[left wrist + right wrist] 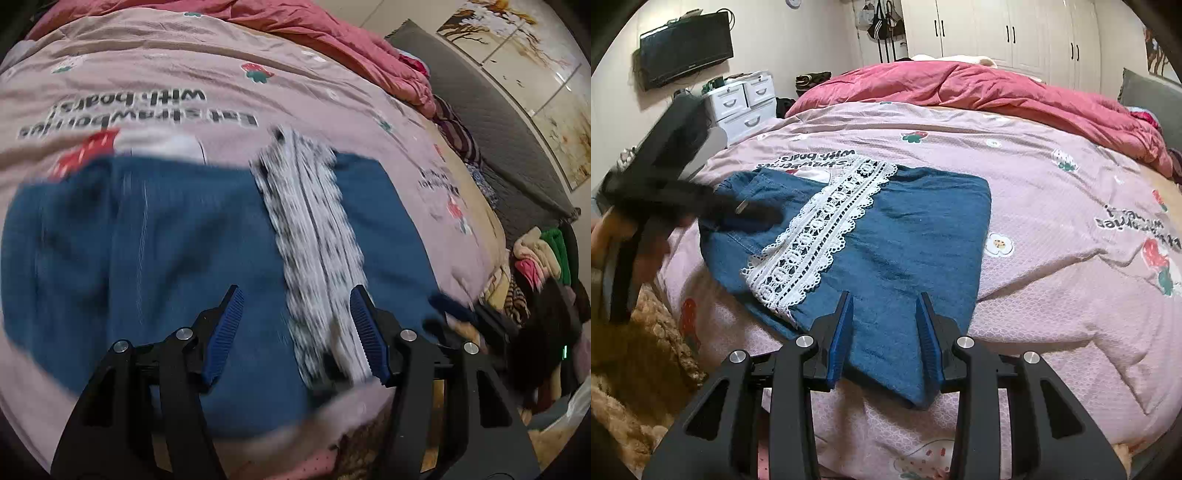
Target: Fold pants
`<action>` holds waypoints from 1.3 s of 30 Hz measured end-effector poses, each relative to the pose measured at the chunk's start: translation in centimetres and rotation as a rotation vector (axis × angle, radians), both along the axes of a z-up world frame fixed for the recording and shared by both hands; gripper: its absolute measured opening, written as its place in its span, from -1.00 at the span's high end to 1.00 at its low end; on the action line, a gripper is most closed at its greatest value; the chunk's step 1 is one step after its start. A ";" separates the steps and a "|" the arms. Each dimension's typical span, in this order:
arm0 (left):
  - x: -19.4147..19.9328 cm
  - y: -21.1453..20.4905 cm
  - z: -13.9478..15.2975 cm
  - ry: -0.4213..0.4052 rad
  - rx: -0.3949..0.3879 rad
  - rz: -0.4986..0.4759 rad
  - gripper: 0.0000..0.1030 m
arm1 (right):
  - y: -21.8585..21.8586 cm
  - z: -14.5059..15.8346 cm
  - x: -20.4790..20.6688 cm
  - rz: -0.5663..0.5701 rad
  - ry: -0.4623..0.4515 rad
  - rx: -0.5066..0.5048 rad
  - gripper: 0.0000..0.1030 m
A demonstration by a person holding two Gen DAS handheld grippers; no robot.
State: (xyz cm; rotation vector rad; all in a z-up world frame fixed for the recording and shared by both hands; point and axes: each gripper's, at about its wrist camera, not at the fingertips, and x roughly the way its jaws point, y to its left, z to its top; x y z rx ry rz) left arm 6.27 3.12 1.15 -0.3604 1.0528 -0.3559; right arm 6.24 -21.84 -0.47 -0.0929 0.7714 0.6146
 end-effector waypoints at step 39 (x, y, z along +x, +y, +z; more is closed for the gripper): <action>-6.3 -3.6 -1.6 -0.113 0.132 0.056 0.52 | -0.8 -1.9 -0.5 0.005 0.044 -0.027 -0.09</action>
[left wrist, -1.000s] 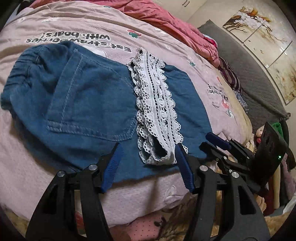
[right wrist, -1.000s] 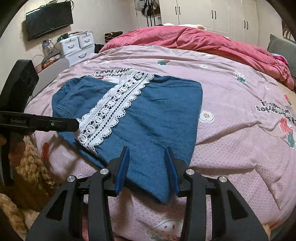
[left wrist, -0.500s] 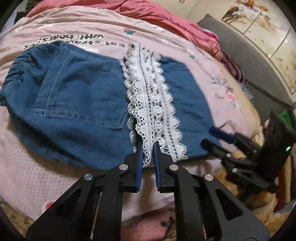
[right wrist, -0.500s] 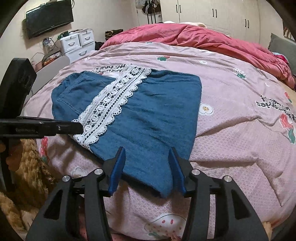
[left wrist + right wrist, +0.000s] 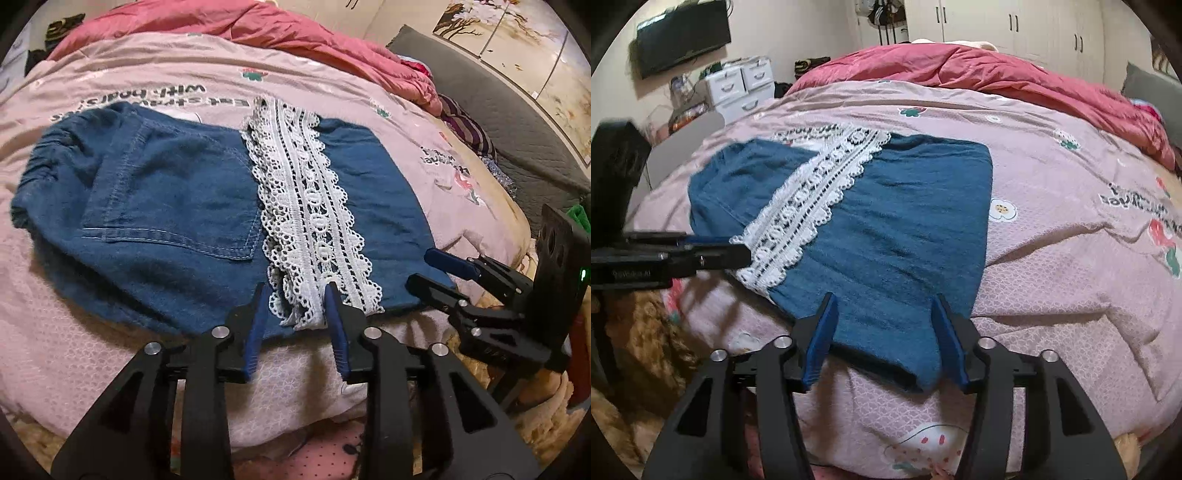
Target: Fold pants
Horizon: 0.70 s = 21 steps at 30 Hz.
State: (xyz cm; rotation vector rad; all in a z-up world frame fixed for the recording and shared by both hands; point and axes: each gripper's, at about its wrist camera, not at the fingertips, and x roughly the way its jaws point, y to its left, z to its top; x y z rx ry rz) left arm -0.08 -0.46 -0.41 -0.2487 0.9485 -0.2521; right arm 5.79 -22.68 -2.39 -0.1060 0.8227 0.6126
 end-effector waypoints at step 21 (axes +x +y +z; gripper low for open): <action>-3.3 6.0 3.2 -0.088 -0.053 0.151 0.07 | 0.4 4.4 -0.5 -0.038 -0.038 0.049 -0.69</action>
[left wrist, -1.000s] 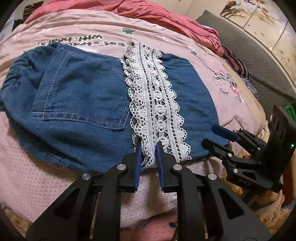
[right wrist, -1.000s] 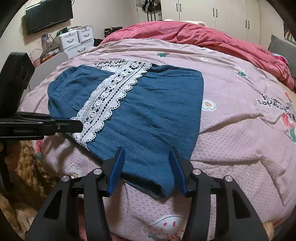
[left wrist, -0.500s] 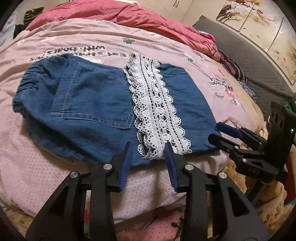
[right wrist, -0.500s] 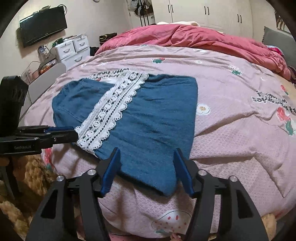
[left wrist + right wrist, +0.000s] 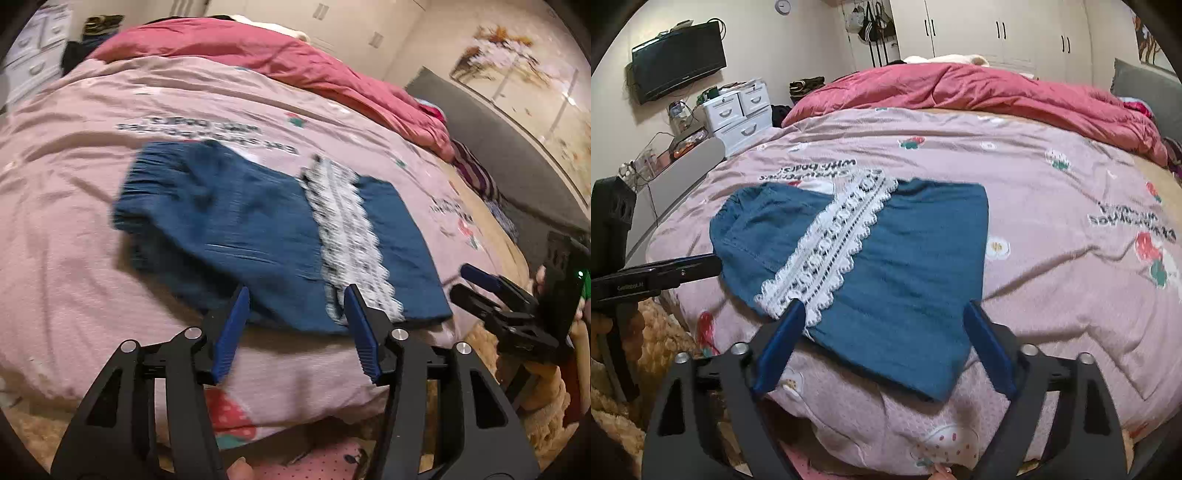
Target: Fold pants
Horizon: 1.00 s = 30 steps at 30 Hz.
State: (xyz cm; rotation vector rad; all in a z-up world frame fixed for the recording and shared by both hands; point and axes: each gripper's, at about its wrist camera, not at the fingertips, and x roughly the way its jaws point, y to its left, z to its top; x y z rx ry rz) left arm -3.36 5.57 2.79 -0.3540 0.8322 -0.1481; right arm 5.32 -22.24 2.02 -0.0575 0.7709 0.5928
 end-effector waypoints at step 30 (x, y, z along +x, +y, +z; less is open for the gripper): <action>0.1 8.3 -4.2 0.094 -0.395 0.182 -0.23 | 24.9 4.5 9.6 0.646 0.076 -0.166 -0.81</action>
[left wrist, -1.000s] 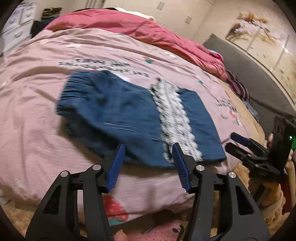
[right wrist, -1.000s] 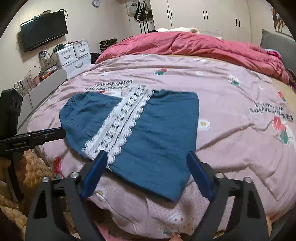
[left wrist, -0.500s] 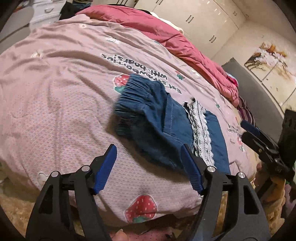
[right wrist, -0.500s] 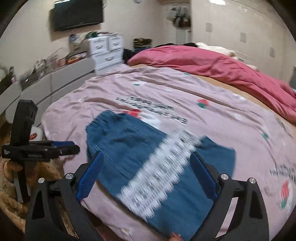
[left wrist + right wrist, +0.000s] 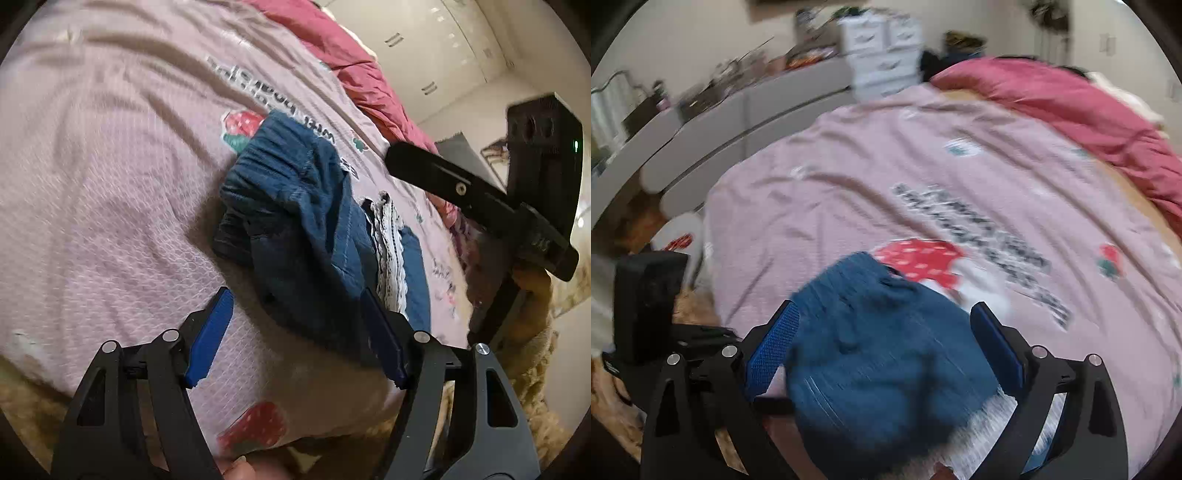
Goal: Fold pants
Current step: 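Grasp the elastic waistband with the right tool and lift it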
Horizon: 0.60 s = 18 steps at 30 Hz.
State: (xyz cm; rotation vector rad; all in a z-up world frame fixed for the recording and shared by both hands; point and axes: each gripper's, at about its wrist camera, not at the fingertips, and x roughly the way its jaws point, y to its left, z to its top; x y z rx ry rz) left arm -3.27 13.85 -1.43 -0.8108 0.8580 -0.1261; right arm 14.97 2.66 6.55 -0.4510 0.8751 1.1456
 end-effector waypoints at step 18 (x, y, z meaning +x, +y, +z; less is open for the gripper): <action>1.6 0.1 -0.7 -0.002 -0.040 0.040 -0.37 | 4.9 -5.2 2.2 0.141 0.154 -0.061 0.20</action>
